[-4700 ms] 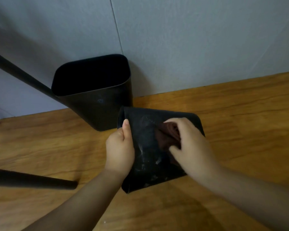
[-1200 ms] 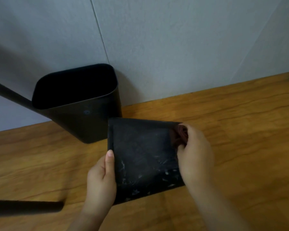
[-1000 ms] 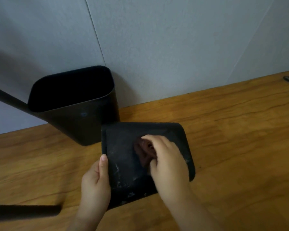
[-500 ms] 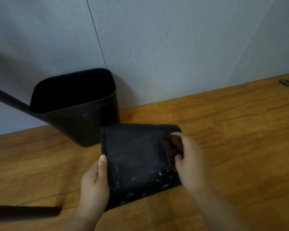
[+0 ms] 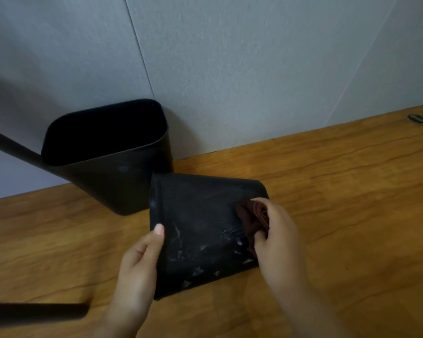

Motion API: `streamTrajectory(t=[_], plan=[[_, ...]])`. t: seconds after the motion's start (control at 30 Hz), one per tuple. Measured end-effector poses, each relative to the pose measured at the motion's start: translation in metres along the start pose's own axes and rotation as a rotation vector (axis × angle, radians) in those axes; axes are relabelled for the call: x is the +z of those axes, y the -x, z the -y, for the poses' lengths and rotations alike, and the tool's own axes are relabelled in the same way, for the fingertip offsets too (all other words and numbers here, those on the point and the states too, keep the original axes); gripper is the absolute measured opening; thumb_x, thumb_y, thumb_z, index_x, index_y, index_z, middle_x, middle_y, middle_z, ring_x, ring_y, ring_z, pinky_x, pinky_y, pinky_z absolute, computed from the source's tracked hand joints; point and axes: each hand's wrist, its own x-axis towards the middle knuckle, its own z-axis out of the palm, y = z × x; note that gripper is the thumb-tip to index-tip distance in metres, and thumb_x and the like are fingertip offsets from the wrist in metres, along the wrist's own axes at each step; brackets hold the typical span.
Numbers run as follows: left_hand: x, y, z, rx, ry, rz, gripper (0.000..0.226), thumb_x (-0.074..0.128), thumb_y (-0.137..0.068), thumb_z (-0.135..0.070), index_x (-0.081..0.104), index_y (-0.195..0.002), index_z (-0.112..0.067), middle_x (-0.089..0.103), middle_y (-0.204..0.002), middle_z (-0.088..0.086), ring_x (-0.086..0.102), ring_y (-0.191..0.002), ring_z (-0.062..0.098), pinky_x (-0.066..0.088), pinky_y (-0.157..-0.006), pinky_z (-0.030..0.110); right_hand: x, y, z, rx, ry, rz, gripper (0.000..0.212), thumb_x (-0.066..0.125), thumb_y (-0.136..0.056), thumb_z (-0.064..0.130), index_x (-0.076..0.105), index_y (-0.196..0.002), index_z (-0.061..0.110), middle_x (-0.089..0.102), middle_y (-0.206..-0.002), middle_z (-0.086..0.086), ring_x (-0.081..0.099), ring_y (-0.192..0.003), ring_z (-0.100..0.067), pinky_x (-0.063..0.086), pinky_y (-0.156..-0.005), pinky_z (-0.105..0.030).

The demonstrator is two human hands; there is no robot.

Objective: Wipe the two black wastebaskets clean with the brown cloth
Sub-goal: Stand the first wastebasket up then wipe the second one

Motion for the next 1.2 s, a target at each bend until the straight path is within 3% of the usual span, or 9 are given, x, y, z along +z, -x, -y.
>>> streamTrajectory(t=[0.1,0.27,0.43,0.53,0.63,0.83,0.93,1.07,1.2], plan=[[0.006,0.01,0.008,0.075,-0.103,-0.003,0.023,0.044,-0.096,-0.035,0.066,-0.096,-0.03,0.072,-0.093,-0.002,0.065,-0.091,0.013,0.047,-0.075,0.03,-0.002,-0.003,0.0,0.031,-0.032,-0.013,0.051,0.062,-0.085,0.006,0.053,-0.129,0.03,0.055,-0.122,0.016,0.051,-0.116,-0.003,0.045,-0.103,-0.032],[0.01,0.011,0.016,0.231,-0.293,-0.139,0.037,0.036,-0.098,-0.037,0.065,-0.084,-0.018,0.067,-0.078,0.008,0.064,-0.075,0.021,0.048,-0.065,0.031,-0.015,-0.015,-0.018,0.119,-0.059,0.013,0.043,0.06,-0.088,0.008,0.054,-0.125,0.031,0.057,-0.114,0.016,0.054,-0.106,-0.002,0.047,-0.089,-0.023],[0.014,0.008,0.018,0.25,-0.264,-0.192,0.042,0.034,-0.098,-0.042,0.065,-0.082,-0.019,0.068,-0.08,0.007,0.064,-0.078,0.02,0.051,-0.071,0.037,-0.018,0.001,-0.024,0.254,0.004,-0.045,0.047,0.064,-0.084,0.006,0.055,-0.124,0.029,0.058,-0.116,0.012,0.056,-0.114,-0.011,0.05,-0.097,-0.038],[0.018,0.008,0.015,0.249,-0.255,-0.219,0.042,0.032,-0.098,-0.041,0.063,-0.078,-0.022,0.065,-0.077,0.003,0.061,-0.077,0.016,0.044,-0.064,0.028,-0.01,0.029,-0.003,0.119,0.015,-0.01,0.057,0.066,-0.081,0.006,0.052,-0.126,0.036,0.052,-0.123,0.02,0.048,-0.118,-0.002,0.042,-0.105,-0.03],[0.017,0.01,0.01,0.222,-0.23,-0.214,0.038,0.032,-0.098,-0.041,0.06,-0.077,-0.025,0.063,-0.078,0.002,0.06,-0.077,0.016,0.041,-0.062,0.028,-0.004,0.041,0.01,-0.053,0.032,0.119,0.065,0.062,-0.079,0.003,0.048,-0.129,0.042,0.043,-0.126,0.029,0.039,-0.119,0.004,0.034,-0.104,-0.017],[0.015,0.012,0.012,0.267,-0.284,-0.169,0.044,0.032,-0.098,-0.041,0.063,-0.08,-0.015,0.065,-0.078,0.01,0.062,-0.075,0.022,0.044,-0.061,0.028,-0.015,0.019,-0.018,0.271,0.007,-0.075,0.054,0.063,-0.084,0.007,0.05,-0.129,0.034,0.053,-0.124,0.015,0.051,-0.118,-0.007,0.047,-0.101,-0.034],[0.019,0.009,0.012,0.278,-0.29,-0.183,0.046,0.032,-0.098,-0.041,0.063,-0.08,-0.012,0.064,-0.079,0.012,0.061,-0.075,0.024,0.045,-0.061,0.028,-0.007,0.037,-0.002,0.178,0.026,-0.058,0.063,0.067,-0.081,0.006,0.044,-0.128,0.042,0.044,-0.124,0.023,0.043,-0.118,0.002,0.04,-0.103,-0.025],[0.017,0.009,0.009,0.246,-0.242,-0.219,0.04,0.033,-0.099,-0.039,0.06,-0.076,-0.021,0.063,-0.077,0.003,0.059,-0.075,0.017,0.04,-0.061,0.025,0.004,0.062,0.023,-0.119,0.025,0.167,0.073,0.064,-0.076,0.005,0.042,-0.129,0.049,0.036,-0.132,0.031,0.031,-0.124,0.006,0.031,-0.105,-0.017],[0.013,0.01,0.011,0.214,-0.216,-0.24,0.038,0.034,-0.1,-0.038,0.059,-0.076,-0.023,0.062,-0.078,0.0,0.058,-0.077,0.013,0.038,-0.062,0.024,-0.005,0.037,-0.002,0.074,0.015,0.024,0.065,0.066,-0.082,0.007,0.044,-0.131,0.042,0.044,-0.13,0.024,0.041,-0.126,-0.001,0.037,-0.108,-0.025]])
